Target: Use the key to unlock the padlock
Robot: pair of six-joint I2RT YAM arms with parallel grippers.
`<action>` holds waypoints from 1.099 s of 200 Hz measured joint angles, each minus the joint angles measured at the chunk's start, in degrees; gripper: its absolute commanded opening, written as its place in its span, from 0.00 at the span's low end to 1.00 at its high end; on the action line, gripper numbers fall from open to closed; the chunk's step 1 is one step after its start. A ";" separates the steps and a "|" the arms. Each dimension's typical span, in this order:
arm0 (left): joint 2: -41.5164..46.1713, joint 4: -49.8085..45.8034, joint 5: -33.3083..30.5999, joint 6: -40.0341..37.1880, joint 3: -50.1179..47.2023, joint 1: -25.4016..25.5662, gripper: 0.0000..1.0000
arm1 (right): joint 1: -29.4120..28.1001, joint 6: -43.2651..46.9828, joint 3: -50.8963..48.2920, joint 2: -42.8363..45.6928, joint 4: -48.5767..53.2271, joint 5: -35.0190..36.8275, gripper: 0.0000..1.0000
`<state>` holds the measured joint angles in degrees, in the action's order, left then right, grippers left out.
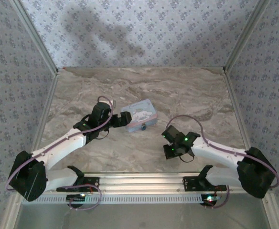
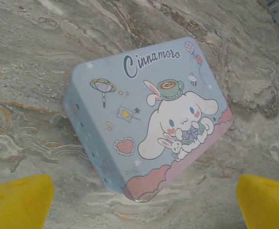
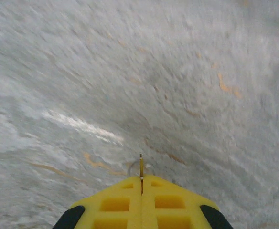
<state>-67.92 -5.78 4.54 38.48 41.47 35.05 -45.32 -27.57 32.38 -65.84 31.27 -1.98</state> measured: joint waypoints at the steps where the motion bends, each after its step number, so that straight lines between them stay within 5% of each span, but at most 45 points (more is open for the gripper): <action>1: 0.00 0.00 0.13 -0.02 0.00 0.00 0.97 | 0.13 0.09 -0.07 0.13 -0.15 -0.17 0.01; 94: 1.92 14.47 19.54 1.77 -0.07 0.90 0.85 | 20.22 9.18 -4.17 15.82 -25.53 -27.34 0.00; 155: 0.07 21.27 28.30 2.99 1.81 4.26 0.74 | 21.07 11.72 -3.10 14.23 -35.87 -40.85 0.00; 220: -6.88 22.56 31.78 2.67 6.10 7.76 0.63 | 19.63 13.20 -0.85 12.11 -38.38 -45.48 0.00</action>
<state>-74.81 16.78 36.32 41.15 47.57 42.81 -25.69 -14.37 31.53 -53.74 -7.11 -47.46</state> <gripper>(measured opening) 0.650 0.068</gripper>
